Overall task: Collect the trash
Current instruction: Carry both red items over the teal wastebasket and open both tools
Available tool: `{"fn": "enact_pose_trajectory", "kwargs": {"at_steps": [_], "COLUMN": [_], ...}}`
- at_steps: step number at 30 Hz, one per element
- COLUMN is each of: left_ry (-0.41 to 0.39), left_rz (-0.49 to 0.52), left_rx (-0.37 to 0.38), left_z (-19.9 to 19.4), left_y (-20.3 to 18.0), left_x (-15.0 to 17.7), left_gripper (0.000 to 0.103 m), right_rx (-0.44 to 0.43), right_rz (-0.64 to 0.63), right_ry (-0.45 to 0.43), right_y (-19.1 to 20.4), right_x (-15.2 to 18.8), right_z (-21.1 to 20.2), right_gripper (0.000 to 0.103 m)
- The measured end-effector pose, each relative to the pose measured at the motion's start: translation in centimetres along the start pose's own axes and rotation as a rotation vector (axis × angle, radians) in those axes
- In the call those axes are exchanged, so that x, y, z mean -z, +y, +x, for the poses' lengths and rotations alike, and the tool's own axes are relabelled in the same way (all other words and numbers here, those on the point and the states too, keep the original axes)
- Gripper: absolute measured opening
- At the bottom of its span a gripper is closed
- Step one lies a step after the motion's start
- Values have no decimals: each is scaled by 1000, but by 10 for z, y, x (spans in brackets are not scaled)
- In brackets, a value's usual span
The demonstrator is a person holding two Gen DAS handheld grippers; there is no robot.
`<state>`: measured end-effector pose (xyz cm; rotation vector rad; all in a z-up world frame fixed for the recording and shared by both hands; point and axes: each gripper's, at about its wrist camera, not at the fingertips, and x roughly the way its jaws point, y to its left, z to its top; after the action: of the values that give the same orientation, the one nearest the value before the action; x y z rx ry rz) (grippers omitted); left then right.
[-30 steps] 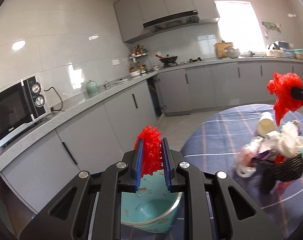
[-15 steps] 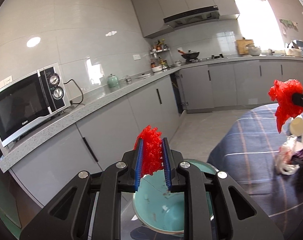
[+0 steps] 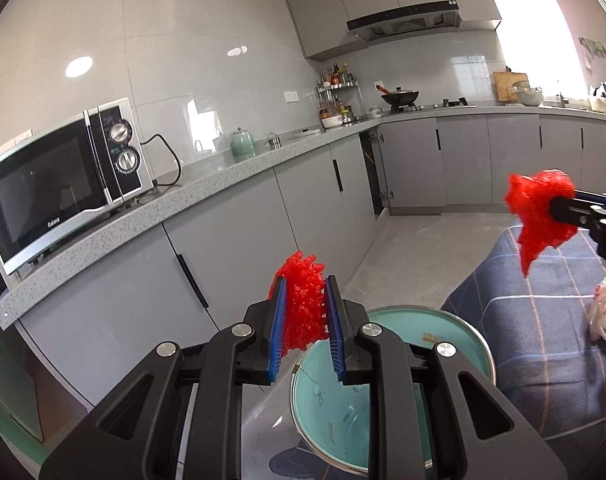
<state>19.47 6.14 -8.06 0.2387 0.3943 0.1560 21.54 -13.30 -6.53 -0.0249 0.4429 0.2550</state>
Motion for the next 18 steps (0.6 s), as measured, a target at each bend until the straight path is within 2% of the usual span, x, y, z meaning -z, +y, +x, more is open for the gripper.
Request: {"fn": "enact_pose_trajectory", "kwargs": {"at_steps": [9, 18], "left_ry": [28, 35], "left_rz": [0, -1], "left_rx": [-6, -27], "left_z": [17, 26], "left_y": [0, 5], "left_x": [7, 5], "left_gripper": [22, 22], "right_rx": [-35, -66], "right_rz": [-17, -33], "right_ry": [38, 56], "right_y": [15, 25], "right_x": [3, 3], "right_z": [27, 37], "right_gripper": [13, 13]}}
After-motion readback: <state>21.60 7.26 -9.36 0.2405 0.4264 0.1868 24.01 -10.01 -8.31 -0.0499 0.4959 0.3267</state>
